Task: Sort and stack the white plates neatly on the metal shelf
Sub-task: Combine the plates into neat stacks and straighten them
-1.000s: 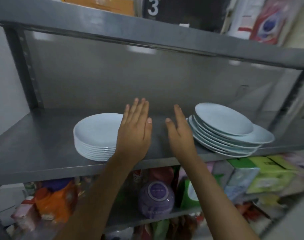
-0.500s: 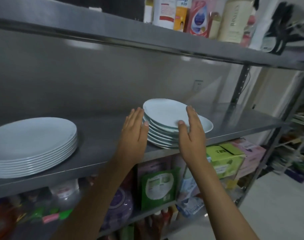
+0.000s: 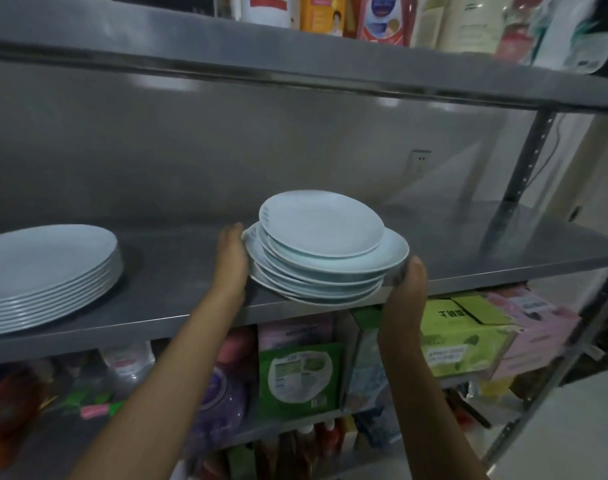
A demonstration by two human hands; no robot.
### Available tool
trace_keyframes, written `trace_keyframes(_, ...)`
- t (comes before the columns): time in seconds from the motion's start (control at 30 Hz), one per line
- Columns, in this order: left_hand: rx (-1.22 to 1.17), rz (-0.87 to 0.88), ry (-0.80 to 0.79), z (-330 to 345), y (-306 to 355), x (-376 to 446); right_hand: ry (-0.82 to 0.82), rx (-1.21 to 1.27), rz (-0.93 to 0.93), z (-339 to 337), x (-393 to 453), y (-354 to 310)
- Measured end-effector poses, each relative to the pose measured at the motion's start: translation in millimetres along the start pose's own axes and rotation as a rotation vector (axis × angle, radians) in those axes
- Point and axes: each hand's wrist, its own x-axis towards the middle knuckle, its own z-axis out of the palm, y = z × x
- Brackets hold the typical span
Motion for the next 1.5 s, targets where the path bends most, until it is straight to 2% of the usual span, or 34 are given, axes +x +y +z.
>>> trace_keyframes(0.07,-0.305,-0.209,-0.119,-4,2,2,-0.003,0.181,0.186,1,2,7)
trace_keyframes(0.13,-0.49,-0.332,-0.173,-6,6,5,-0.01,0.338,0.333,2,2,9)
trace_keyframes(0.37,-0.643,-0.474,-0.203,-10,9,4,-0.053,0.445,0.423,4,12,15)
trace_keyframes(0.63,-0.566,-0.465,-0.144,-15,9,-7,-0.109,0.546,0.526,10,38,-2)
trace_keyframes(0.8,-0.534,-0.435,-0.143,-11,13,-19,-0.245,0.547,0.495,17,51,-4)
trace_keyframes(1.23,-0.516,-0.416,-0.059,-11,9,-24,-0.281,0.435,0.455,30,83,5)
trace_keyframes(1.4,-0.429,-0.319,-0.118,-1,13,-22,-0.319,0.451,0.448,32,95,10)
trace_keyframes(1.5,-0.394,-0.284,-0.088,5,12,-23,-0.353,0.434,0.445,32,102,13)
